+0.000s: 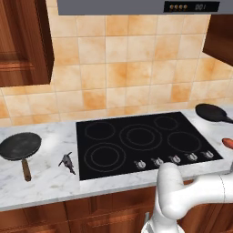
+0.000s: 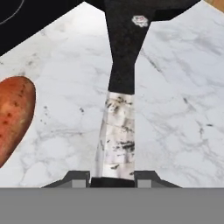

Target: Place both pans onto different burners. Then place the sweet potato and the fish on different pans.

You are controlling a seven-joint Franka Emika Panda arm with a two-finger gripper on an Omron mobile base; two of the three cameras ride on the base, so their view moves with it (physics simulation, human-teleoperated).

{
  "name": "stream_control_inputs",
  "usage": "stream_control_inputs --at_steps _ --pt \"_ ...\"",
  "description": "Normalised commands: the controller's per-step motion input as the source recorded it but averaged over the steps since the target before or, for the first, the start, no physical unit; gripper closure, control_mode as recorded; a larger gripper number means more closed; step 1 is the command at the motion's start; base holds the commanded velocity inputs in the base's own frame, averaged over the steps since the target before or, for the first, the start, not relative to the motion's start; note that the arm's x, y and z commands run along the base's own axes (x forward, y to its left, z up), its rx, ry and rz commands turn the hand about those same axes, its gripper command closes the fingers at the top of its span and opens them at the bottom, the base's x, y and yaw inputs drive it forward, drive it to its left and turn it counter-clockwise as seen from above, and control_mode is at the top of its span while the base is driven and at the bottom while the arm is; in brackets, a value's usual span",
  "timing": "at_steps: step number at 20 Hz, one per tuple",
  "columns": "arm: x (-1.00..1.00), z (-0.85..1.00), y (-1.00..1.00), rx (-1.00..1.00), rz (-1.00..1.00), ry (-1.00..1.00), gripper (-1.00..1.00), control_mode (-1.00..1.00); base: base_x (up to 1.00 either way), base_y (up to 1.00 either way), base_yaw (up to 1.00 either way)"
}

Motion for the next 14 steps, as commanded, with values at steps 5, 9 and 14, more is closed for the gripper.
stream_control_inputs --at_steps 5,9,14 --pt "0.0 0.0 0.09 0.0 0.21 -0.01 1.0 -1.0 0.0 0.0 0.0" --pt "0.0 0.01 0.11 0.0 0.24 0.0 1.0 -1.0 0.0 0.0 0.0" --pt "0.0 0.01 0.1 0.0 0.23 0.0 1.0 -1.0 0.0 0.0 0.0"
